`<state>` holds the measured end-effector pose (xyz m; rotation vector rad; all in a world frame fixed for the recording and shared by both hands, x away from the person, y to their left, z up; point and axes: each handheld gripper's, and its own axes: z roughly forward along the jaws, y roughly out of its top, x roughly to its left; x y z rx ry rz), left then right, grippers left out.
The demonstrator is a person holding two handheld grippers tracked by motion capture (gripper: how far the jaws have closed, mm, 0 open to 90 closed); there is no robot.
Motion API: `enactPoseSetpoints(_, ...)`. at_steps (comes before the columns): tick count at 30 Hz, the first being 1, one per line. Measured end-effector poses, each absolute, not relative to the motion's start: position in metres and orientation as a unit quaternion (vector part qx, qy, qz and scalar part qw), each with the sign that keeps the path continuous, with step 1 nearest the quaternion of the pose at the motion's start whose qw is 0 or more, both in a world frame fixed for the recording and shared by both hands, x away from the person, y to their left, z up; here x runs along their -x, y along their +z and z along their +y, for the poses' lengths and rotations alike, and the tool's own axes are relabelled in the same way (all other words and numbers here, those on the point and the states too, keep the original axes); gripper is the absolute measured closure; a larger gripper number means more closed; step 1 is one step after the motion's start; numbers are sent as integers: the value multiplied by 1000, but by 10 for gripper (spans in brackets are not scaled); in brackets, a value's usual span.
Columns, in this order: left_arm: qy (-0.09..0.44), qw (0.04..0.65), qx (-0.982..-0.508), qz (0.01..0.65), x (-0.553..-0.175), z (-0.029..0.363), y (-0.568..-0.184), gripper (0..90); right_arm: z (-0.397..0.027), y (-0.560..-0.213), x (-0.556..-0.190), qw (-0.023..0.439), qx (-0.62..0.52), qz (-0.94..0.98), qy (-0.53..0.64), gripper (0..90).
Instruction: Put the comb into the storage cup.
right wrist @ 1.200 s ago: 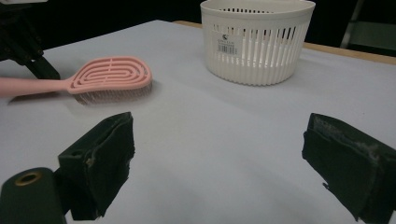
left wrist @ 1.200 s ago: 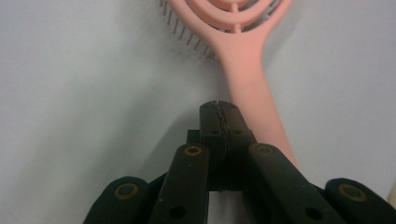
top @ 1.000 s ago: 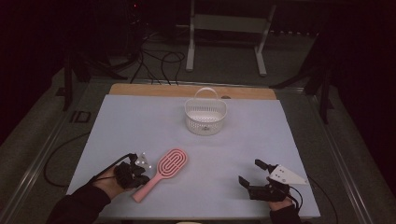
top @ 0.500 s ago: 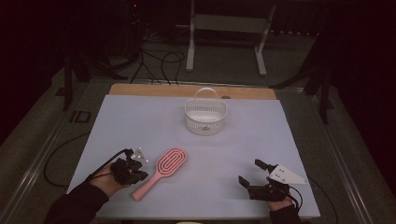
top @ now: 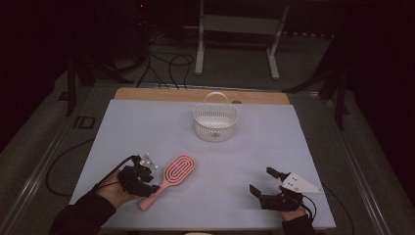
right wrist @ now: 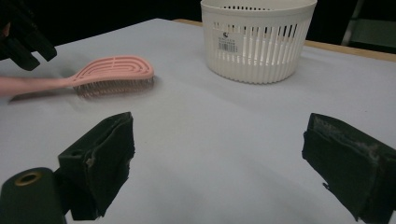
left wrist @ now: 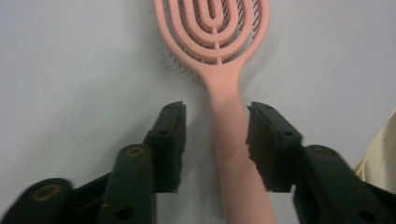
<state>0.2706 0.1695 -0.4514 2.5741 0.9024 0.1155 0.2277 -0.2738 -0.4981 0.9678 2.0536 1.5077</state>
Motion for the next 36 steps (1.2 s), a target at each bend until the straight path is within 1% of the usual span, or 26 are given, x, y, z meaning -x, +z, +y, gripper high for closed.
enactPoseSetpoints(1, 41, 204, -923, 324, -271, 169, -451, 520, -274, -498, -228, 207, -347, 737, 541, 90)
enactPoseSetpoints(2, 43, 198, -925, 322, -269, 167, -452, 465, -274, -498, -228, 206, -348, 737, 541, 90)
enactPoseSetpoints(3, 43, 198, -925, 322, -269, 167, -452, 439, -274, -498, -228, 206, -348, 737, 541, 90)
enactPoseSetpoints(4, 43, 192, -928, 317, -269, 165, -452, 439, -274, -498, -228, 207, -348, 737, 541, 90)
enactPoseSetpoints(7, 46, 181, -929, 319, -267, 160, -452, 262, -273, -498, -228, 206, -346, 738, 542, 90)
enactPoseSetpoints(10, 50, 180, -927, 325, -267, 158, -452, 149, -273, -498, -228, 206, -347, 738, 541, 90)
enactPoseSetpoints(11, 53, 183, -926, 327, -267, 158, -451, 142, -273, -498, -228, 206, -346, 738, 541, 90)
enactPoseSetpoints(13, 63, 189, -922, 331, -266, 157, -449, 68, -274, -498, -228, 206, -346, 738, 541, 90)
enactPoseSetpoints(14, 53, 195, -923, 327, -267, 157, -448, 45, -274, -498, -228, 206, -346, 738, 541, 90)
enactPoseSetpoints(15, 52, 205, -922, 326, -266, 158, -446, 0, -274, -498, -228, 207, -346, 738, 541, 89)
enactPoseSetpoints(18, 58, 209, -920, 327, -265, 157, -443, 0, -274, -498, -228, 207, -347, 738, 541, 90)
enactPoseSetpoints(19, 52, 211, -920, 327, -265, 157, -443, 0, -274, -498, -228, 207, -346, 738, 541, 89)
enactPoseSetpoints(24, 55, 205, -916, 341, -267, 156, -443, 0, -273, -498, -227, 206, -345, 739, 541, 90)
enactPoseSetpoints(27, 45, 205, -912, 352, -267, 156, -445, 0, -273, -498, -227, 206, -345, 738, 542, 90)
enactPoseSetpoints(31, 48, 198, -910, 360, -268, 153, -448, 0, -273, -498, -227, 205, -345, 739, 541, 89)
enactPoseSetpoints(36, 38, 198, -907, 370, -271, 151, -453, 0, -273, -498, -227, 207, -345, 739, 540, 90)
